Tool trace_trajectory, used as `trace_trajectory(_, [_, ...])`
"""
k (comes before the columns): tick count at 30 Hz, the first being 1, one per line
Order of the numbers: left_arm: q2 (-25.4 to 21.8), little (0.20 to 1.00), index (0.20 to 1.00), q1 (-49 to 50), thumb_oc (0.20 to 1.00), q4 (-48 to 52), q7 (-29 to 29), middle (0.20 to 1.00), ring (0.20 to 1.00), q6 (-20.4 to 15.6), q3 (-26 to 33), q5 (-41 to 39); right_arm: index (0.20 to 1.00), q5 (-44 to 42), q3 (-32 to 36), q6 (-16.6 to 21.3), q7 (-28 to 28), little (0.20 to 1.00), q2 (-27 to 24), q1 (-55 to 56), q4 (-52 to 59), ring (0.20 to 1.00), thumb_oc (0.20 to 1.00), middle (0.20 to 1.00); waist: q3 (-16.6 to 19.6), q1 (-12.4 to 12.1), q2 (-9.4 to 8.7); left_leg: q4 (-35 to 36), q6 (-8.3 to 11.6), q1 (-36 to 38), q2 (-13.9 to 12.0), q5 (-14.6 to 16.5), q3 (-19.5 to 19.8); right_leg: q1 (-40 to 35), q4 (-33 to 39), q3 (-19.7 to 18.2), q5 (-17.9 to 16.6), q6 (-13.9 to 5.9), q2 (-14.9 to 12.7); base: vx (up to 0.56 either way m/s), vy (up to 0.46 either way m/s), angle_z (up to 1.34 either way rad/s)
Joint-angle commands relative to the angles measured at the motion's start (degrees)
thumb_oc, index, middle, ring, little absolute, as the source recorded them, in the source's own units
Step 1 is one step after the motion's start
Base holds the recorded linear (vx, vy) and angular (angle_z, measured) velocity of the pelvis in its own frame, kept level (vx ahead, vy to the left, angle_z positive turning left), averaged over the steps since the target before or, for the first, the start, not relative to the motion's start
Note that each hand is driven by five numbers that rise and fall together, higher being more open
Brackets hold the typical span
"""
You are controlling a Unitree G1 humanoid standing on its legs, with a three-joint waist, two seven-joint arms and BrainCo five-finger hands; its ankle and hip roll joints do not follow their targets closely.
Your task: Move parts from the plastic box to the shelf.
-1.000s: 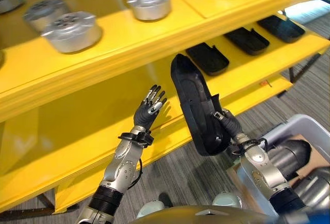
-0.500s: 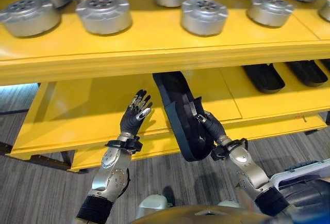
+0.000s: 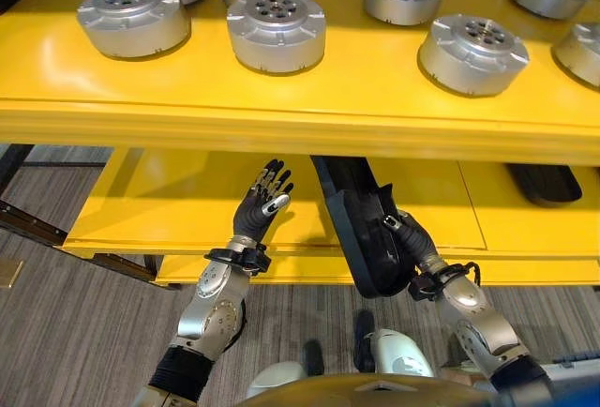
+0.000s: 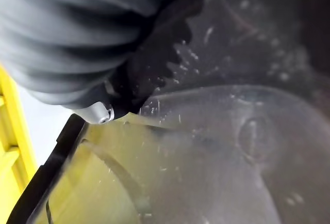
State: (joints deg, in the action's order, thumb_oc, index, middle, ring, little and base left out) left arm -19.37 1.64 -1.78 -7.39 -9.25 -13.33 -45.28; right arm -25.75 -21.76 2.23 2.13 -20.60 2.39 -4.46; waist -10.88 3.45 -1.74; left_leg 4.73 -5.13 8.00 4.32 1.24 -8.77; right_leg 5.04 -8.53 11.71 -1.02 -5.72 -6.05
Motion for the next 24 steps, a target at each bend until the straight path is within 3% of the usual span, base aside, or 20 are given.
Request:
trace_trajectory(1, [-0.32,1.000,1.000,-1.86,1.000,3.92,-2.38,1.000,1.000,-1.12,-1.07,2.74,0.200,-1.70,0.68,4.38,-1.75,0.200,1.51,-3.64,2.60,0.200,0.200,0.200,0.17,0.87,0.04,0.27,1.11,-0.16,-3.69,1.09,-3.91,-2.48,-0.74,-5.11,-0.01,-0.64,2.33,0.04,-0.208,0.22])
trace_trajectory(6, [-0.16,1.000,1.000,-1.48,1.000,4.08,-1.25,1.000,1.000,-1.07,-0.69,1.85,0.200,-1.50,1.37,3.08,-2.57,0.200,1.46,-3.20,1.82,0.200,0.200,0.200,0.22,1.15,0.33,0.27,1.99,0.95,-4.24,1.24,-3.99,-4.72,2.57,-5.44,0.55,-0.36,1.61,0.05,-0.165,0.16])
trace_trajectory(9, [0.25,1.000,1.000,1.19,1.000,6.59,0.06,1.000,1.000,-2.04,1.37,1.61,0.200,1.11,1.35,0.58,-2.12,0.200,1.39,-3.20,0.53,0.200,0.200,0.200,0.70,-0.13,0.61,-0.32,3.79,1.84,-6.62,0.76,-8.00,-7.92,4.42,0.38,1.43,0.15,0.37,0.06,-0.274,-0.10])
trace_trajectory(15, [1.00,1.000,1.000,1.48,1.000,7.10,2.44,1.000,1.000,-3.11,1.51,0.59,0.200,2.44,0.95,-1.17,-4.06,0.200,0.81,-3.32,-1.06,0.200,0.200,0.200,0.55,0.30,0.69,-3.75,5.20,1.18,-7.93,1.93,-10.61,-9.98,5.37,2.88,3.67,2.04,1.58,0.00,-0.166,-0.40])
trace_trajectory(18, [1.85,1.000,1.000,0.83,1.000,6.54,2.00,1.000,1.000,-3.40,0.97,-0.21,0.200,2.29,1.87,-1.36,-7.23,0.200,0.37,-3.91,-2.79,0.200,0.200,0.200,-0.13,0.93,0.44,-10.50,6.34,-1.59,-10.41,2.82,-14.09,-10.11,4.39,4.46,4.37,3.31,0.89,-0.08,-0.089,0.14])
trace_trajectory(23, [2.91,1.000,1.000,0.56,1.000,5.37,1.72,1.000,1.000,-4.42,0.08,-0.38,0.200,2.00,2.50,-1.30,-9.04,0.200,0.36,-5.00,-5.09,0.200,0.200,0.200,-0.16,1.63,0.91,-10.01,8.18,-1.74,-14.42,-0.51,-14.01,-9.74,2.45,4.51,5.98,4.50,0.76,-0.01,0.051,0.19])
trace_trajectory(24, [3.02,1.000,1.000,0.76,1.000,5.44,1.77,1.000,1.000,-4.53,0.02,-0.47,0.200,1.89,2.75,-1.79,-8.48,0.200,0.17,-4.96,-4.78,0.200,0.200,0.200,0.00,1.88,1.25,-9.16,9.99,-1.61,-17.21,-4.85,-13.24,-9.82,2.09,4.17,6.64,5.05,0.84,0.02,0.139,0.04])
